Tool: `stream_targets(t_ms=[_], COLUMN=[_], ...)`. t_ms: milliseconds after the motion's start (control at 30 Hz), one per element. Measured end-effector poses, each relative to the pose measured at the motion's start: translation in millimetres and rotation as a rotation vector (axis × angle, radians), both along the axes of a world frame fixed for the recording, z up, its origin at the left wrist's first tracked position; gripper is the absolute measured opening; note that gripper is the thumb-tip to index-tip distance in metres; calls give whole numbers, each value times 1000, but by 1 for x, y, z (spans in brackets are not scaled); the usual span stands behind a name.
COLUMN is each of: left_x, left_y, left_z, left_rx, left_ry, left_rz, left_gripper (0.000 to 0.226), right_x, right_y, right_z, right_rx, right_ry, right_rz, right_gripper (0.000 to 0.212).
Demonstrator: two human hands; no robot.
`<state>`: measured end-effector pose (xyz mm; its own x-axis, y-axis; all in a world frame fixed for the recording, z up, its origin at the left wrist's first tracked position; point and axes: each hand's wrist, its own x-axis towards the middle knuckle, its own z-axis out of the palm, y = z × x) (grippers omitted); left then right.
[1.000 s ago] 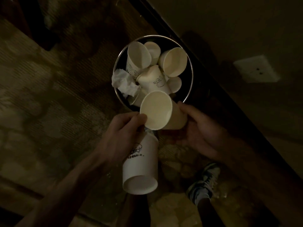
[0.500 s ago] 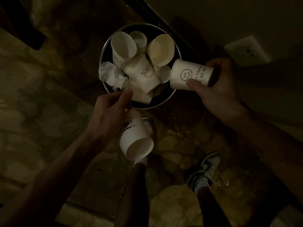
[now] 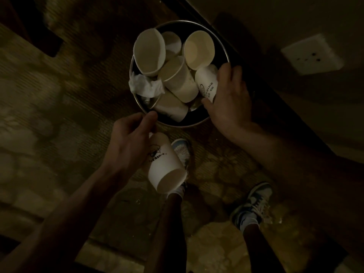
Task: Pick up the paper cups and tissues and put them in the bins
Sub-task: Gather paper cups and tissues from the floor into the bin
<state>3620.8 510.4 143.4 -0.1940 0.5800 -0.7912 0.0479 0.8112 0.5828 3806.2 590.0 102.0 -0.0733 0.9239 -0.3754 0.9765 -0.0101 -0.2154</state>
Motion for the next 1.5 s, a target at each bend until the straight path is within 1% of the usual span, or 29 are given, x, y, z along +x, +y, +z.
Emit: stream_targets(t_ms=[67, 133, 233, 333, 400, 433, 467, 500, 567, 600, 667, 767, 833, 867, 933, 1000, 1200, 1300, 1400, 1500], left_x=[-2, -4, -10, -14, -15, -15, -15, -15, -13, -13, -9, -3, 2, 4, 8, 11, 24, 28, 28, 22], left_y=[2, 4, 7, 9, 9, 9, 9, 9, 9, 9, 12, 14, 15, 15, 15, 15, 23, 24, 26, 32], left_z=[1, 3, 6, 10, 12, 13, 13, 13, 12, 11, 9, 0, -7, -10, -17, -24, -38, -47, -51, -45], left_rx=[1, 7, 24, 31, 37, 54, 72, 84, 121, 153, 212, 285, 323, 341, 363, 366, 417, 410, 382, 326], left_ry=[-1, 9, 47, 49, 37, 25, 4, -15, -38, -44, -45, 35, 135, 194, 296, 337, 417, 483, 523, 527], left_rz=[1, -5, -7, -17, -19, -23, -21, -8, 30, 45, 53, -42, -155, -219, -323, -372, -453, -549, -615, -655], left_gripper=[37, 32, 30, 24, 19, 14, 7, 7, 18, 21, 27, 45, 56, 58, 57, 54, 52, 52, 55, 56], right_x=[-4, -9, -11, -3, 3, 6, 8, 8, 3, 1, -1, -4, -6, -6, -6, -5, 0, 2, 4, 6], right_y=[-1, -1, -1, -6, -15, -20, -27, -33, -45, -49, -50, -39, -28, -24, -18, -15, -14, -10, -9, -13], right_z=[-6, -10, -12, -3, 10, 18, 25, 33, 46, 48, 46, 39, 35, 34, 31, 27, 17, 11, 9, 14], right_rx=[-36, -70, -141, -215, -161, -146, -176, -253, -406, -421, -371, -233, -183, -174, -163, -170, -157, -197, -243, -238], right_ry=[-76, -137, -142, -79, 39, 129, 240, 367, 599, 665, 723, 696, 667, 658, 610, 539, 423, 358, 364, 412], right_rz=[22, 20, 31, 40, -49, -110, -173, -230, -282, -278, -266, -260, -260, -266, -264, -255, -232, -205, -195, -210], right_gripper=[87, 92, 87, 78, 67, 61, 56, 52, 41, 37, 33, 22, 18, 17, 24, 31, 32, 31, 29, 32])
